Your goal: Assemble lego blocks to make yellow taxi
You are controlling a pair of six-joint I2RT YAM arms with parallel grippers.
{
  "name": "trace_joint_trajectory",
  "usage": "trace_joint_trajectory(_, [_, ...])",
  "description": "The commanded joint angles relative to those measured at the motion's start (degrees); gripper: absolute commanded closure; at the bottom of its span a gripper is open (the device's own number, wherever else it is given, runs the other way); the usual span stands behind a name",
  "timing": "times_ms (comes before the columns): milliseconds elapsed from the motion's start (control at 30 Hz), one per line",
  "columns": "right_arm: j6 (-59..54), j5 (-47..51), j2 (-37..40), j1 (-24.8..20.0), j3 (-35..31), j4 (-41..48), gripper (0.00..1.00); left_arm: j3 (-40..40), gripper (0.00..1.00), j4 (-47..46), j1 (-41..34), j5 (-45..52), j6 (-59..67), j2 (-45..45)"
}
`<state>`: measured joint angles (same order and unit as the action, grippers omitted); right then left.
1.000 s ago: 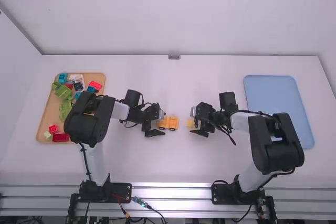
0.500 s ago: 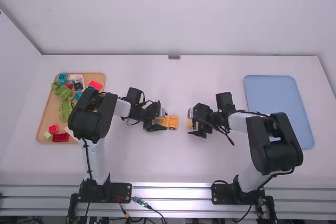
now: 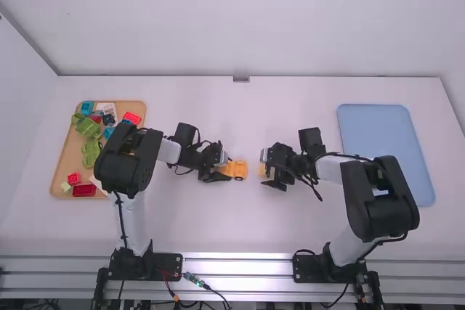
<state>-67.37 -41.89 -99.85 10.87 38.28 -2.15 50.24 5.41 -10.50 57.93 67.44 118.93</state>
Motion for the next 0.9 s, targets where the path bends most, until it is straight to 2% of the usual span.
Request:
trace_joint_trajectory(0, [2.91, 1.75, -0.86, 0.04, 0.53, 0.35, 0.01, -0.77, 0.39, -0.57, -0.46, 0.56, -0.09, -0.13])
trace_joint_trajectory(100, [3.69, 1.73, -0.86, 0.04, 1.69, 2.23, 0.01, -0.64, 0.37, -1.75, -0.42, -1.01, -0.07, -0.79])
trace_joint_trajectory(233, [1.03, 1.90, -0.86, 0.07, 3.57, 6.54, 0.01, -0.20, 0.39, -3.10, -0.31, -1.84, -0.09, -1.03])
trace_joint_trajectory(467, [1.55, 3.43, -0.90, 0.13, 3.77, 5.97, 0.01, -0.59, 0.46, -2.97, -0.74, -2.30, -0.94, -1.14])
trace_joint_trajectory(600, [1.88, 3.43, -1.69, 0.07, 4.58, 6.41, 0.01, -0.79, 0.45, -2.93, -0.81, -6.17, -4.17, -1.66])
trace_joint_trajectory(800, [3.96, 8.61, -6.23, 2.56, 10.26, 11.70, 0.01, -1.47, 0.53, -2.51, -2.38, -9.93, -5.16, -2.98])
trace_joint_trajectory(867, [3.76, 9.55, -7.22, 3.72, 12.31, 13.73, 0.01, -2.21, 0.53, -1.09, -2.78, -11.20, -6.78, -3.67])
